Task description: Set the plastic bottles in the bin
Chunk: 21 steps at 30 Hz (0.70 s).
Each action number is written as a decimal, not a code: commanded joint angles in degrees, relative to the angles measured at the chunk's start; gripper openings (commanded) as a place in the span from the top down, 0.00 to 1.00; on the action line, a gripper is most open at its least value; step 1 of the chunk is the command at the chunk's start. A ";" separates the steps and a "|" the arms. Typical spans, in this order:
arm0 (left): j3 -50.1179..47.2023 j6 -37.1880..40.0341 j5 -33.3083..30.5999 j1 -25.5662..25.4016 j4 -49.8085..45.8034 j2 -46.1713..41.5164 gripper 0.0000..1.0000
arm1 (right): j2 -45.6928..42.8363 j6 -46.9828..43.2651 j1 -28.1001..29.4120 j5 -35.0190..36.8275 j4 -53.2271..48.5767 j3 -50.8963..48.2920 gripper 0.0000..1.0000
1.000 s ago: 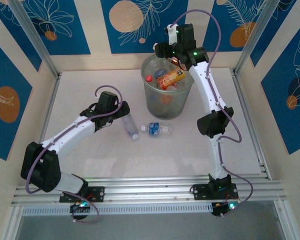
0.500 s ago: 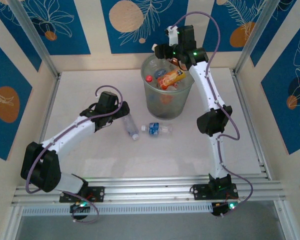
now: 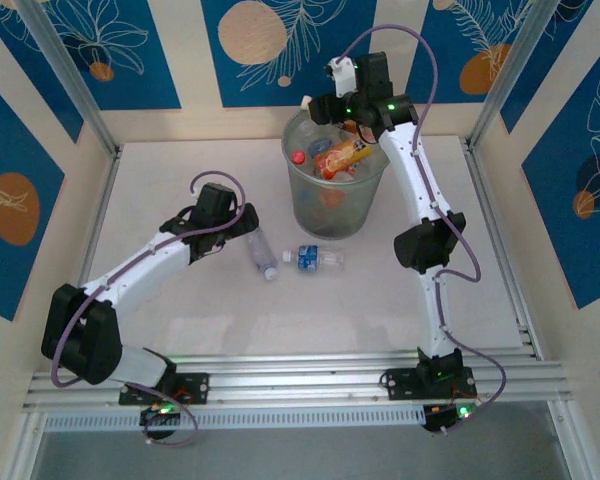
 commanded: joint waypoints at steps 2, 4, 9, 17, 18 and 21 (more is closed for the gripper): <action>1.35 0.89 -1.44 0.63 -1.18 -2.37 0.02 | -1.42 -0.75 0.46 -0.53 -10.38 -2.51 0.32; 1.35 0.89 -1.51 0.64 -1.19 -2.55 0.02 | -1.32 -1.36 0.59 -0.95 -11.60 -2.52 0.32; 1.79 1.34 -1.88 0.64 -1.55 -2.68 0.02 | -2.17 -1.84 1.27 0.52 -13.80 -2.86 0.35; 2.14 1.47 -1.88 0.63 -1.21 -2.25 0.02 | -3.74 -1.31 1.63 4.96 -11.74 -3.89 0.35; 2.30 1.51 -1.73 0.64 -1.13 -2.08 0.02 | -3.81 -1.73 1.79 4.83 -11.09 -3.47 0.34; 2.67 1.58 -1.10 0.64 -0.94 -1.69 0.02 | -3.63 -2.58 2.73 6.32 -8.71 -1.51 0.24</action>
